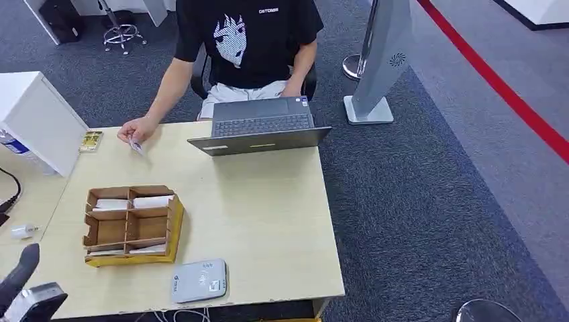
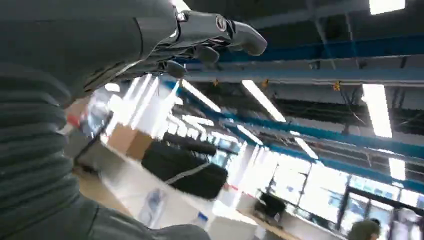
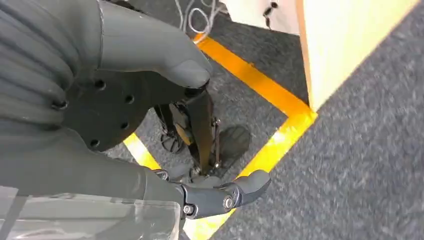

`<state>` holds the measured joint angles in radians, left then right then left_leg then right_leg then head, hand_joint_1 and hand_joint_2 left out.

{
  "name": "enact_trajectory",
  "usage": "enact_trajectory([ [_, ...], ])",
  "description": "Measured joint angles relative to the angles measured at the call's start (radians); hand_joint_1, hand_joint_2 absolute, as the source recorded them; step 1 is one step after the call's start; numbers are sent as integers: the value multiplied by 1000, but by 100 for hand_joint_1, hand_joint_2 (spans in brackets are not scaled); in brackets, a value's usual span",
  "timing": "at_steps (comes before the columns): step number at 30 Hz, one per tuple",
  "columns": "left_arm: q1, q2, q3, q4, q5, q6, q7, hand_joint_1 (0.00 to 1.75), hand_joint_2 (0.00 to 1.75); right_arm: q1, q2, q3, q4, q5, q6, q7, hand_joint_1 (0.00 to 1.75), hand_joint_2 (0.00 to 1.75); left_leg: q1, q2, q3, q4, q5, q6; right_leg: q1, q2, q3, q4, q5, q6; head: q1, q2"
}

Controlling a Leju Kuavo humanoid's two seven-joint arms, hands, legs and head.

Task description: Pass the card to the sensor for recognition and then transmit it.

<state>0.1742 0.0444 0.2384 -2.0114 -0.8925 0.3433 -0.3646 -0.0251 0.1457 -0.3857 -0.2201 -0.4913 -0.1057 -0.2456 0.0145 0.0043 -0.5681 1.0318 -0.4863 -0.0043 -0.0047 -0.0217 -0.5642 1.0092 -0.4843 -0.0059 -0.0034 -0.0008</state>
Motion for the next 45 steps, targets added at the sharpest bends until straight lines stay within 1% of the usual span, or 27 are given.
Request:
enact_trajectory([
  [1,-17,23,0,13,-26,2,13,0,175,-1,0,1,1,5,0,3,0,175,0,0,0,0,0,0,0,0,0,0,0,0,0,0],
  [2,-58,74,0,51,-70,5,35,0,175,-3,0,5,2,13,1,7,0,175,0,0,0,0,0,0,0,0,0,0,0,-1,-1,0],
  [5,-107,137,0,95,-87,5,47,0,175,-3,0,8,4,20,1,10,0,175,0,2,0,0,1,0,0,2,0,1,1,-1,-2,0],
  [8,-132,176,0,129,-89,8,47,0,175,-2,0,13,5,20,1,10,0,175,0,2,0,0,1,0,0,4,0,0,1,-1,-1,0],
  [11,-141,196,0,147,-92,9,49,0,175,-2,0,16,6,20,1,10,0,175,-1,2,0,0,0,0,0,4,-1,0,1,0,-1,0],
  [12,-143,200,-1,151,-101,8,56,0,175,-2,0,17,6,22,1,10,0,175,-1,2,0,0,0,0,0,4,-1,0,1,0,-1,0],
  [13,-148,209,-1,157,-128,6,75,0,175,-2,0,18,6,26,1,11,0,175,-1,2,-1,0,0,0,0,4,-2,0,1,0,-1,0],
  [14,-160,227,-5,174,-174,2,104,0,175,-3,0,20,7,34,2,18,0,175,-1,2,-1,0,0,0,0,4,-2,0,1,0,-1,0],
  [16,-208,275,-14,242,-260,-10,139,0,175,-3,0,22,7,42,16,24,0,175,0,2,-1,0,0,0,0,3,-4,0,1,0,0,0],
  [18,-287,338,-39,360,-346,-10,141,0,175,-5,0,22,7,47,34,27,0,175,0,2,-1,0,1,-1,0,3,-4,1,1,-1,-1,0],
  [20,-356,384,-69,468,-402,5,139,0,175,-8,0,22,7,59,42,26,0,175,0,2,-2,0,4,-2,1,4,-4,2,3,-3,-2,0],
  [22,-414,407,-106,557,-443,26,147,0,175,-8,0,22,8,67,45,25,0,175,1,3,-2,0,5,-3,1,5,-5,2,5,-3,-2,0],
  [24,-456,413,-148,621,-485,58,169,0,175,-8,0,23,8,74,47,24,0,175,0,4,-2,0,5,-3,1,6,-5,2,6,-2,-3,0],
  [26,-479,411,-185,653,-504,75,183,0,175,-9,0,22,9,75,50,24,0,175,0,4,-2,0,5,-3,1,6,-5,2,6,-2,-3,0],
  [31,-513,403,-250,692,-518,79,212,0,175,-9,0,22,12,75,50,24,0,175,0,5,-4,0,5,-2,0,8,-5,2,6,-2,-2,0],
  [34,-514,404,-267,701,-517,84,222,0,175,-8,0,22,14,77,50,24,0,175,0,6,-4,0,5,-2,0,8,-5,2,6,-1,-2,0],
  [41,-514,404,-275,705,-517,88,223,0,175,-8,0,22,16,78,50,24,0,175,0,7,-4,0,5,-2,0,9,-6,2,6,-1,-3,0],
  [42,-514,404,-276,705,-517,88,223,175,175,-8,0,22,16,78,50,24,0,175,0,7,-4,0,5,-2,0,9,-6,2,6,-1,-3,0],
  [45,-514,404,-280,705,-515,91,223,175,175,-9,0,22,16,80,49,24,0,175,0,7,-4,0,5,-2,0,9,-6,2,6,-1,-3,0],
])
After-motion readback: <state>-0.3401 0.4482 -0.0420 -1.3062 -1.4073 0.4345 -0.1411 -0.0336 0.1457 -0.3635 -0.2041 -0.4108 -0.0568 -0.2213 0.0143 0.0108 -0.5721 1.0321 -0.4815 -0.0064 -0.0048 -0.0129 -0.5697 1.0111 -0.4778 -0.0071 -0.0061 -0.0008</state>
